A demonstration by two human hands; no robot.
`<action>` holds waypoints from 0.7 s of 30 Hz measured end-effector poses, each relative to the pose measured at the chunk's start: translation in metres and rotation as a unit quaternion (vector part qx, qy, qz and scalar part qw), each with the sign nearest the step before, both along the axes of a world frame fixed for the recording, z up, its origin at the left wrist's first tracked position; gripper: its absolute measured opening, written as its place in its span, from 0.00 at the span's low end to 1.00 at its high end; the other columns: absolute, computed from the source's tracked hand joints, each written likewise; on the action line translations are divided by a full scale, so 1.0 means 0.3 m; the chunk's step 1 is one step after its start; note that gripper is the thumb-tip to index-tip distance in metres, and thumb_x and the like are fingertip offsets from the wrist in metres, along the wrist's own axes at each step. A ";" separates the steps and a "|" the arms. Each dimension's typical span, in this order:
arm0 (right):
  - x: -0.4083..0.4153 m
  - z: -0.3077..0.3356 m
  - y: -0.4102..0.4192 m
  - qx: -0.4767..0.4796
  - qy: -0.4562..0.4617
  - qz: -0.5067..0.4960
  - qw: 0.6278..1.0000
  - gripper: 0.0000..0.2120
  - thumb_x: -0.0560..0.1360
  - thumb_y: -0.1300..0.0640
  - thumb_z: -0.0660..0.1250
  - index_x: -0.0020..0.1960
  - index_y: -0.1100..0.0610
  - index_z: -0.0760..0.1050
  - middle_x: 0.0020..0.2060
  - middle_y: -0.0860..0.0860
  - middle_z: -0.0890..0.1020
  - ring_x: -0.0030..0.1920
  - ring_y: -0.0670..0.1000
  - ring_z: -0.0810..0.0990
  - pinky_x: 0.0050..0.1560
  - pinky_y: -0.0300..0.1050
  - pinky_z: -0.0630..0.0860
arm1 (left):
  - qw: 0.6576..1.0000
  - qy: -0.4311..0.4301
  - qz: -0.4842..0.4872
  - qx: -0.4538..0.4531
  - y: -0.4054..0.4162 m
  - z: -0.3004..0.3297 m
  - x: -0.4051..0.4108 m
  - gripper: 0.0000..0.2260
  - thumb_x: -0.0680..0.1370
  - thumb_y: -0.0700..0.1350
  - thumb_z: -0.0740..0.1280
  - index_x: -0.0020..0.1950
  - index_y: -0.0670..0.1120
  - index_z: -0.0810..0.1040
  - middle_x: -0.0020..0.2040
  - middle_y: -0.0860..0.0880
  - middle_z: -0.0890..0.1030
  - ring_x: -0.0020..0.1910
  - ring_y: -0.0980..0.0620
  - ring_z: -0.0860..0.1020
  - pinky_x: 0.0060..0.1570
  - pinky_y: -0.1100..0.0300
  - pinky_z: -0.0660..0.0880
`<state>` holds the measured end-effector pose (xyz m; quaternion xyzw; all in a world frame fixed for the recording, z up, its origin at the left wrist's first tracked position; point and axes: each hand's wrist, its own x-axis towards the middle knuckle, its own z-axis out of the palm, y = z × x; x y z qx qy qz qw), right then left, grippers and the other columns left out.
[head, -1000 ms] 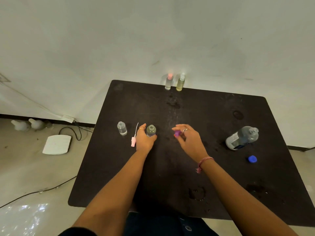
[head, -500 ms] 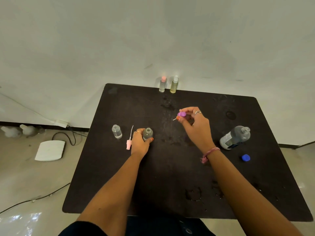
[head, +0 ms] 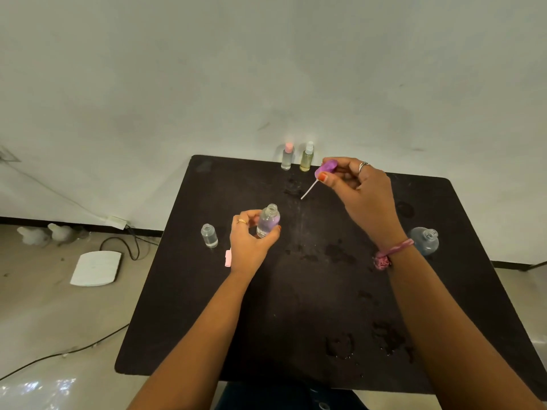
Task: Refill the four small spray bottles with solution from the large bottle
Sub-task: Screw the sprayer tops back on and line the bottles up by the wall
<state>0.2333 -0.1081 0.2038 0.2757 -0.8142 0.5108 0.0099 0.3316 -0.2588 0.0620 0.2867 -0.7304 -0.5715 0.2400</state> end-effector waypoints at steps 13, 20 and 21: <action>0.030 0.198 -0.041 -0.062 0.030 0.057 0.996 0.13 0.74 0.59 0.71 0.57 0.61 0.79 0.48 0.47 0.83 0.49 0.42 0.82 0.53 0.33 0.76 | 0.994 0.099 0.027 -0.036 0.038 0.206 -0.024 0.20 0.68 0.45 0.77 0.53 0.57 0.72 0.51 0.56 0.75 0.48 0.60 0.76 0.45 0.73 0.74; 0.034 0.218 -0.058 -0.042 0.032 0.063 0.997 0.12 0.73 0.57 0.71 0.56 0.58 0.80 0.50 0.47 0.83 0.50 0.42 0.82 0.53 0.34 0.76 | 0.993 0.115 0.028 -0.029 0.059 0.254 -0.032 0.20 0.69 0.45 0.77 0.54 0.55 0.72 0.52 0.55 0.75 0.49 0.60 0.77 0.48 0.70 0.76; 0.035 0.218 -0.059 -0.036 0.031 0.065 0.997 0.12 0.73 0.57 0.71 0.56 0.58 0.80 0.50 0.47 0.83 0.50 0.43 0.82 0.54 0.36 0.77 | 0.992 0.119 0.027 -0.030 0.062 0.262 -0.033 0.20 0.69 0.45 0.77 0.54 0.56 0.72 0.53 0.55 0.76 0.49 0.60 0.77 0.48 0.70 0.76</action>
